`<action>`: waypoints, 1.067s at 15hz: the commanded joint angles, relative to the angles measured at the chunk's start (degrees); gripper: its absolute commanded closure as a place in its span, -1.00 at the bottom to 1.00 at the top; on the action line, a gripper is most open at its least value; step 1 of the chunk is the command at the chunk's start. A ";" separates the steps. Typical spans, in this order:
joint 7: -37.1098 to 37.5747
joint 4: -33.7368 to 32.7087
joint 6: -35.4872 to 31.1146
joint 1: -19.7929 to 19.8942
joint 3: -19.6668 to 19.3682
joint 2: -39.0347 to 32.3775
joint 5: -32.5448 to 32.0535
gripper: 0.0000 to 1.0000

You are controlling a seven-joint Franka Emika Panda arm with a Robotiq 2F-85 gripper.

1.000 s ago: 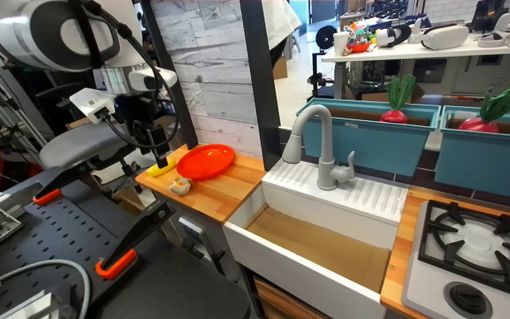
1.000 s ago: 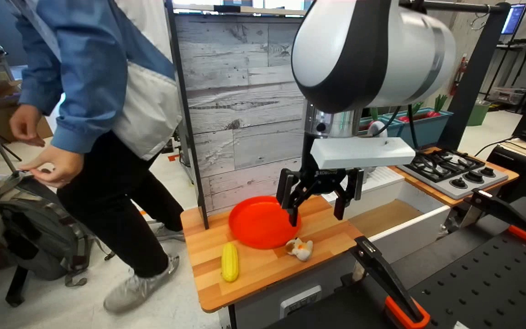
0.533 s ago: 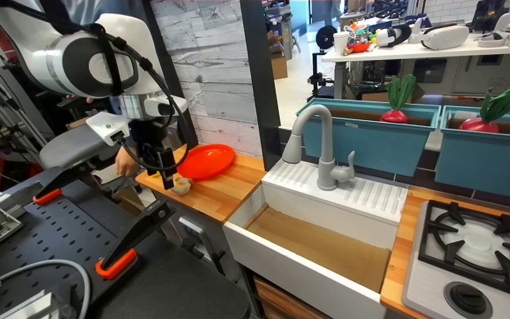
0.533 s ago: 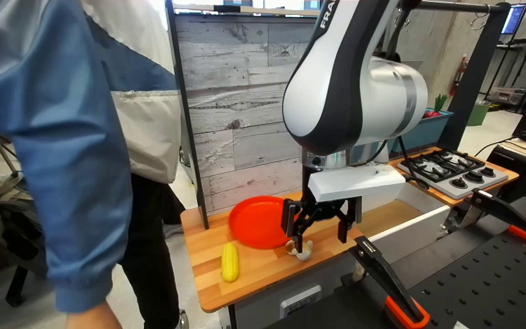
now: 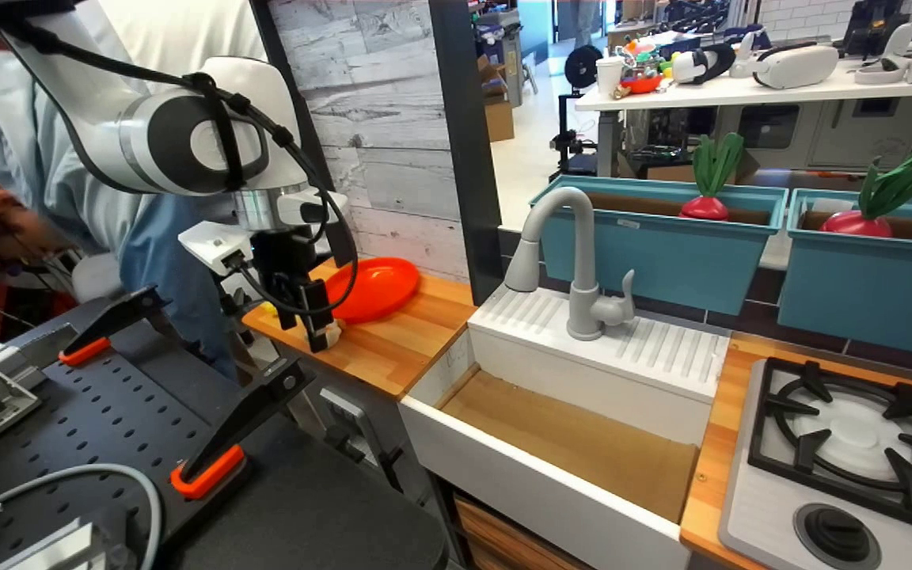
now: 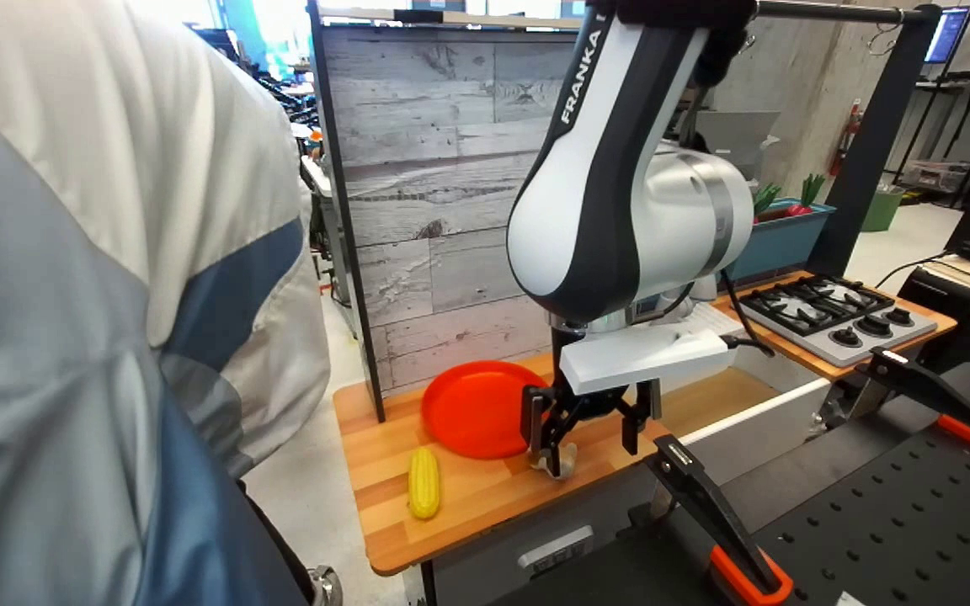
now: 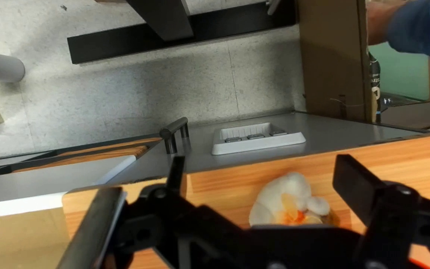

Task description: Pick the stuffed animal and put it on the plate

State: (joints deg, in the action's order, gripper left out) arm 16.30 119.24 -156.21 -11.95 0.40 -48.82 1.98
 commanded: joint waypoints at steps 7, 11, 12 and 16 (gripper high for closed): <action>4.19 -8.80 2.55 -6.38 -4.32 -6.80 -0.73 -0.50; 4.76 -10.42 3.21 -7.47 -5.11 -7.82 -1.08 0.02; 4.69 -10.73 3.31 -7.43 -5.17 -7.99 -1.08 0.20; 4.46 -9.97 3.47 -7.41 -5.34 -7.04 -1.10 0.76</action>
State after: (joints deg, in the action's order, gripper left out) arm 19.76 109.99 -154.28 -18.29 -3.88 -55.92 1.74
